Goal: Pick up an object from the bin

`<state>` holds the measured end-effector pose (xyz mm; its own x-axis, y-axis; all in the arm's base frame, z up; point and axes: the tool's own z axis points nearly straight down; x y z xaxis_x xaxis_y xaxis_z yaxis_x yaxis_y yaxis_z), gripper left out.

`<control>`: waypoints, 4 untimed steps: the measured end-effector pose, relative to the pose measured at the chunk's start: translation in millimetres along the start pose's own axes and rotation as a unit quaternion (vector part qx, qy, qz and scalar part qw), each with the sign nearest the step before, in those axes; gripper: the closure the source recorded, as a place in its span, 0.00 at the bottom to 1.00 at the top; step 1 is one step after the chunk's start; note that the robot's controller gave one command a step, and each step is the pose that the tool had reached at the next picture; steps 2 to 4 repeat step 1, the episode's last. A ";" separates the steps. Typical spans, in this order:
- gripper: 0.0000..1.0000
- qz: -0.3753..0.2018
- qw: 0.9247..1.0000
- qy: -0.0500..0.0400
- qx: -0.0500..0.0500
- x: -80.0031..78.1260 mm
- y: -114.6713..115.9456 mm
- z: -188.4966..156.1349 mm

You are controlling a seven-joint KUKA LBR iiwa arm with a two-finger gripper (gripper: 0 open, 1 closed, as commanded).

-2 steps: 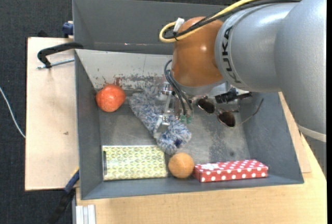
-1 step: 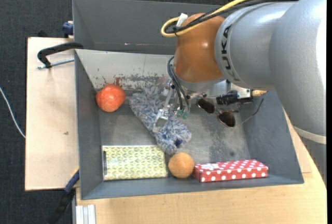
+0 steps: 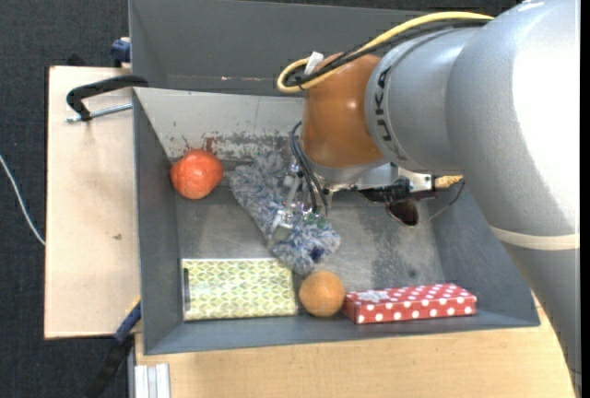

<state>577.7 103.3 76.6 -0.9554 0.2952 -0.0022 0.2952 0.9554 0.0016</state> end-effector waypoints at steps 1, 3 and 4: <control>1.00 0.071 0.997 -0.007 -0.004 -11.5 3.0 2.2; 1.00 0.071 0.997 -0.007 -0.004 -11.5 3.0 2.2; 1.00 0.071 0.997 -0.007 -0.004 -11.5 3.0 2.2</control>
Offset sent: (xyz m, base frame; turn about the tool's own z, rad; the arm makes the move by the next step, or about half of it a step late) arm 0.0000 0.0000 0.0000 0.0000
